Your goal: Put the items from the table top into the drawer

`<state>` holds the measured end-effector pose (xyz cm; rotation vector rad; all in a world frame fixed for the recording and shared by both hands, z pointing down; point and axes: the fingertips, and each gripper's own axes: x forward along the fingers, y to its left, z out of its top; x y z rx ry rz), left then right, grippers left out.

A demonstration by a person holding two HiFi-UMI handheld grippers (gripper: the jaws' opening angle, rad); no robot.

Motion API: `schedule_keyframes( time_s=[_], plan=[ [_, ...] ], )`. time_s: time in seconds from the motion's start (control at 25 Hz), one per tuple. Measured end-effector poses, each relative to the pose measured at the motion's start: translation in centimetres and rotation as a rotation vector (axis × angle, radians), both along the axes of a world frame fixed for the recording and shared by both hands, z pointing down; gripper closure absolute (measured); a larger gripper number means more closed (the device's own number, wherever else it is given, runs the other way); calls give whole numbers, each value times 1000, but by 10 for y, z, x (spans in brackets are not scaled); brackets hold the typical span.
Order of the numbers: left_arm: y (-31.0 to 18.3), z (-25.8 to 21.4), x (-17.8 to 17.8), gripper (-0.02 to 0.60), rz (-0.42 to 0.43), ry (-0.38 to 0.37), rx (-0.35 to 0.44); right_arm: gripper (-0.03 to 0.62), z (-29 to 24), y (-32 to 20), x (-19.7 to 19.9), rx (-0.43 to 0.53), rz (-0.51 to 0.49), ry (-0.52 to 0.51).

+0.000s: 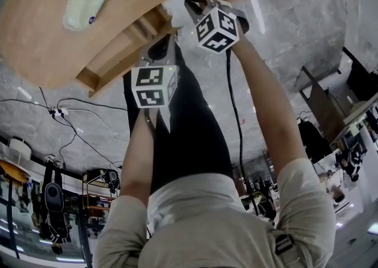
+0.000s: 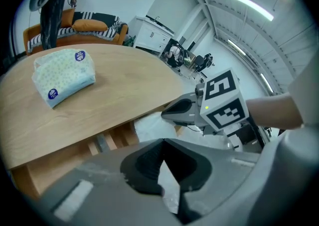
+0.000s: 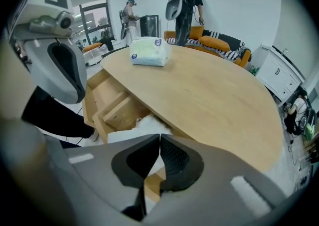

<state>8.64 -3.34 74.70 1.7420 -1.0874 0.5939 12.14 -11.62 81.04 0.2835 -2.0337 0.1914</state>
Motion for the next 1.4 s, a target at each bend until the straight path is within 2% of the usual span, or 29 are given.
schedule_keyframes(
  time_s=[0.2, 0.32, 0.44, 0.48, 0.56, 0.76, 0.8, 0.88, 1.04, 1.12, 1.24, 1.4],
  plan=[
    [-7, 0, 9, 563, 19, 5, 6, 580, 10, -11, 6, -4, 25, 16],
    [-11, -1, 17, 563, 33, 11, 11, 580, 13, -16, 12, 38, -14, 54],
    [-12, 2, 18, 563, 30, 10, 9, 576, 17, -22, 18, 95, 0, 99],
    [-12, 2, 17, 563, 27, 11, 7, 559, 19, -24, 20, 115, 13, 120],
    [-12, 2, 19, 563, 26, 12, 5, 483, 20, -27, 26, 142, 40, 144],
    [-13, -13, 19, 563, 47, 3, 22, 485, -4, -34, 38, 210, 108, 127],
    [-14, -19, 18, 563, 47, -1, 34, 503, -14, -36, 40, 225, 141, 112],
    [-16, -38, 12, 563, 32, -1, 60, 586, -38, -33, 39, 223, 243, 48],
    [-23, -87, -11, 563, -72, -5, 111, 586, -96, -9, 16, 104, 453, -169],
    [-28, -114, -27, 563, -114, -30, 143, 588, -141, -5, 1, 113, 519, -280],
    [-29, -160, -47, 563, -127, -70, 209, 588, -213, 2, -22, 176, 572, -401],
    [-31, -220, -74, 563, -148, -118, 330, 588, -297, 7, -58, 264, 555, -502]
  ],
)
